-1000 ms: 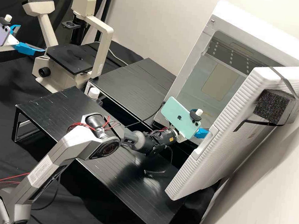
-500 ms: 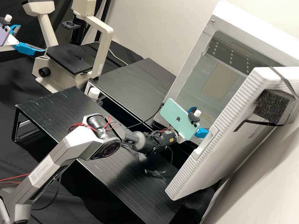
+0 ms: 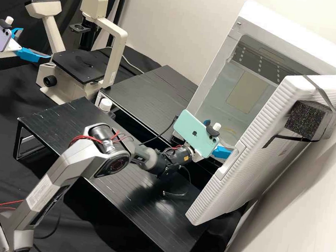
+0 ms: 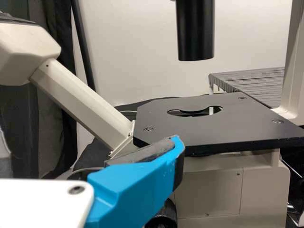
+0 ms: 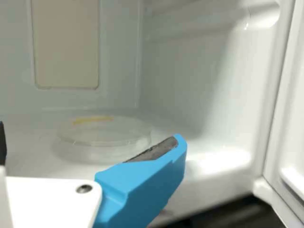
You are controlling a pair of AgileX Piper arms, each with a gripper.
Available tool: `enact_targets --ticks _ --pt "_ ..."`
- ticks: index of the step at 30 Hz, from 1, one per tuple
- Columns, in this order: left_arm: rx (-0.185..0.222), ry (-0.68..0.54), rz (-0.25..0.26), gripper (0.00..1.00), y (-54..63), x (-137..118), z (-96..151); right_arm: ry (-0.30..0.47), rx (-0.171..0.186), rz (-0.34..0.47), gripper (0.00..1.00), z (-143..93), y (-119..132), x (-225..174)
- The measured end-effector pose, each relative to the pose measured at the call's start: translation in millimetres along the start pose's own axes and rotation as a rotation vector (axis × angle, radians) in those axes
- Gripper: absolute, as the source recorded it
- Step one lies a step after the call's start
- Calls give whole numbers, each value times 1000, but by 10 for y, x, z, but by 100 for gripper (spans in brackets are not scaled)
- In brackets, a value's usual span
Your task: Return the petri dish to the incubator.
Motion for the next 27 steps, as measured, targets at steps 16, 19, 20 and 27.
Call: enact_targets --ticks 16,19,20,27 --pt "0 0 0 100 0 0 0 72 1 85 100 -76 163 -1458" --pt "0 0 0 100 0 0 0 68 13 88 100 -129 156 -1724" --pt "0 0 0 100 0 0 0 66 19 82 100 -153 146 -1843" --pt "0 0 0 100 0 0 0 69 136 41 100 -215 75 -2359"
